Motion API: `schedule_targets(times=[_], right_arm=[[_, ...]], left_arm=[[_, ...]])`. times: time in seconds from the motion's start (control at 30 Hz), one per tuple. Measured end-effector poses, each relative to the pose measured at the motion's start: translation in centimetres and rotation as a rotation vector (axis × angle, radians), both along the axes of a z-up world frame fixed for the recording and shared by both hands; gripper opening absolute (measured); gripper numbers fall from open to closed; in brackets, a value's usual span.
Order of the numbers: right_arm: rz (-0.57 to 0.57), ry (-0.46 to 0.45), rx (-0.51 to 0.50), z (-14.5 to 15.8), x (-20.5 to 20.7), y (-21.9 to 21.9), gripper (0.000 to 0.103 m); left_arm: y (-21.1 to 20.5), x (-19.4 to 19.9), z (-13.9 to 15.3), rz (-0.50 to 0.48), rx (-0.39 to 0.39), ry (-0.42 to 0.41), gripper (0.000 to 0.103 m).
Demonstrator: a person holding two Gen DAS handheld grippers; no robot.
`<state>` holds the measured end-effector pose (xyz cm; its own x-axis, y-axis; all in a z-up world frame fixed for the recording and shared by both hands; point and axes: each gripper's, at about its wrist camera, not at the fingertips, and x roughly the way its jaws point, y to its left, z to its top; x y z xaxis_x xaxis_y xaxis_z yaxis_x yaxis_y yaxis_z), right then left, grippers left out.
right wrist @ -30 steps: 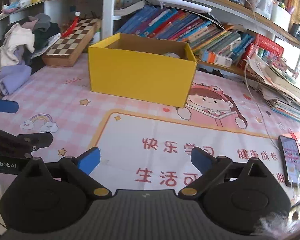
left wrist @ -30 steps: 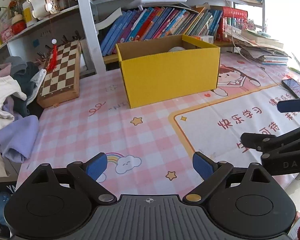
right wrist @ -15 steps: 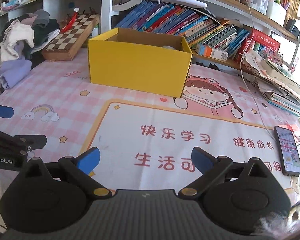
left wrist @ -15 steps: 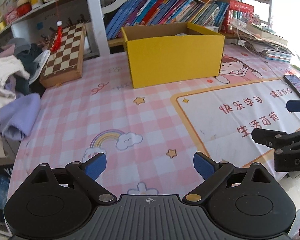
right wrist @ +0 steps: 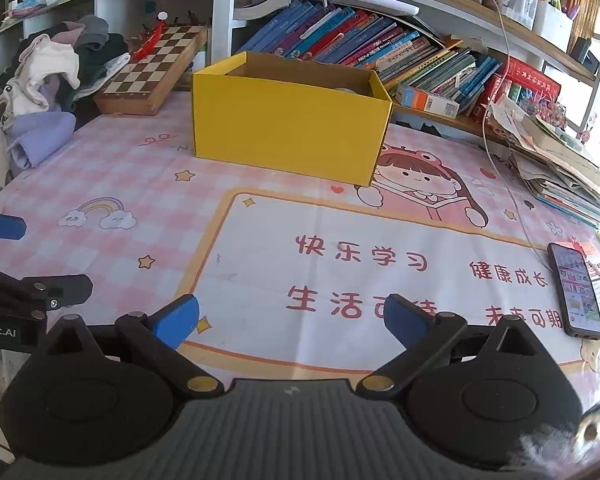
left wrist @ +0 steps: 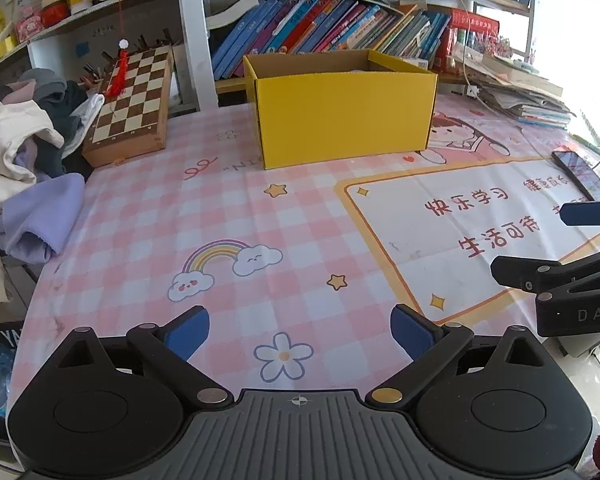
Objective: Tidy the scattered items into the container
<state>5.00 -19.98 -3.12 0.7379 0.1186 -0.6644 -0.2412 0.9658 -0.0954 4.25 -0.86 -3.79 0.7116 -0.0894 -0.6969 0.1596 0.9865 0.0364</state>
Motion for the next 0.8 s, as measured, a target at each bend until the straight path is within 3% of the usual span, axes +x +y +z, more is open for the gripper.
schedule_targets(times=[0.8], right_arm=[[0.011,0.005,-0.003,0.01,-0.9,0.05,0.103]], left_arm=[[-0.43,-0.48,0.04,-0.008,0.004,-0.016,0.103]])
